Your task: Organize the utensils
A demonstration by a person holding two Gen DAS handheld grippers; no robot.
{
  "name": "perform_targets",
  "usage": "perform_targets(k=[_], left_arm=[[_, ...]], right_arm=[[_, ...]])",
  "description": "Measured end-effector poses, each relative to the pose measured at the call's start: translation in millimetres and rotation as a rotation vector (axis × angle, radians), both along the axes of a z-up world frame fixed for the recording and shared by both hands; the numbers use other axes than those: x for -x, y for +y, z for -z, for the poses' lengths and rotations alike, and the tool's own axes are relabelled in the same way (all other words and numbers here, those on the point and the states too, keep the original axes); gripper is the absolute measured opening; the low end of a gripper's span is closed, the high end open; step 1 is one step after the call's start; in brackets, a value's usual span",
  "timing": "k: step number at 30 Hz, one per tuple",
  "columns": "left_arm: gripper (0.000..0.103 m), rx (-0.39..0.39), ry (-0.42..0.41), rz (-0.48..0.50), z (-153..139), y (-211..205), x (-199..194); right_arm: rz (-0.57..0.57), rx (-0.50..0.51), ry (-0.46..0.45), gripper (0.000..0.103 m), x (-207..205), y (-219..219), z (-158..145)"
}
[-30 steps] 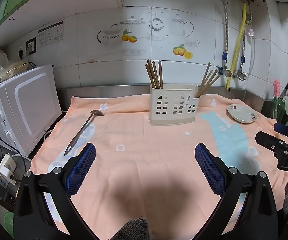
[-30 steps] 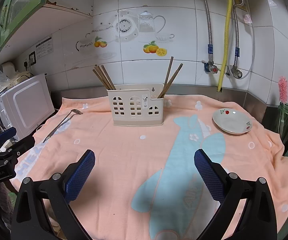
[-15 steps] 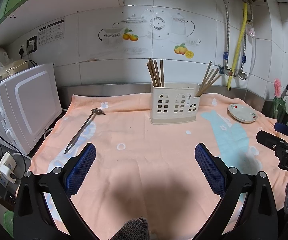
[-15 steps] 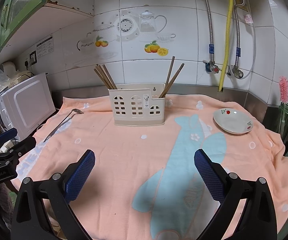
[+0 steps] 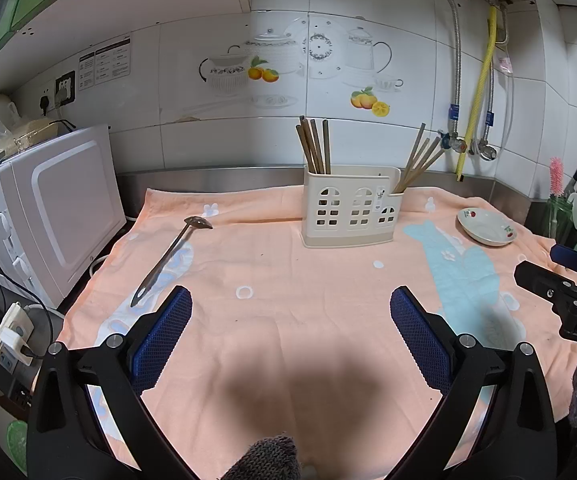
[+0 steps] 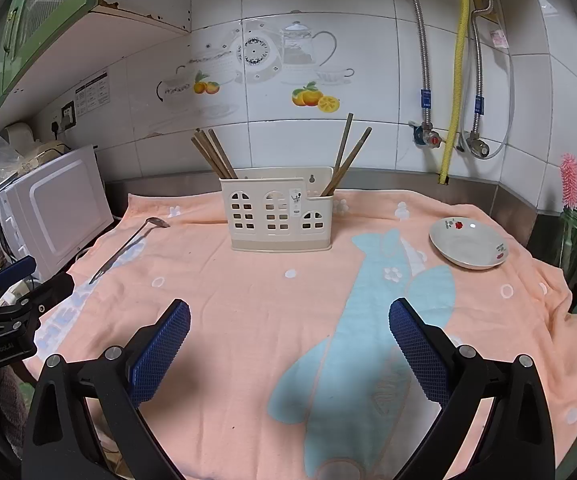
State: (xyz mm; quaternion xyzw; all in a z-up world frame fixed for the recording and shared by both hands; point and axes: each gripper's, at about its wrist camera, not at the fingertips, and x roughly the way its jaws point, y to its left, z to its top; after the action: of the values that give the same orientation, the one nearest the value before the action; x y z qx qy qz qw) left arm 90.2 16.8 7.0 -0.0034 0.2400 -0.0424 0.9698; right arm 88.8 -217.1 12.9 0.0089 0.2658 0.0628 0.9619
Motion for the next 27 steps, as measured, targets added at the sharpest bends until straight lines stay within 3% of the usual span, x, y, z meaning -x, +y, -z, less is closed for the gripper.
perform_targets(k=[27], left_arm=[[0.098, 0.001, 0.000, -0.001, 0.7, 0.6, 1.0]], right_arm=[[-0.007, 0.002, 0.005, 0.096, -1.1, 4.7, 1.7]])
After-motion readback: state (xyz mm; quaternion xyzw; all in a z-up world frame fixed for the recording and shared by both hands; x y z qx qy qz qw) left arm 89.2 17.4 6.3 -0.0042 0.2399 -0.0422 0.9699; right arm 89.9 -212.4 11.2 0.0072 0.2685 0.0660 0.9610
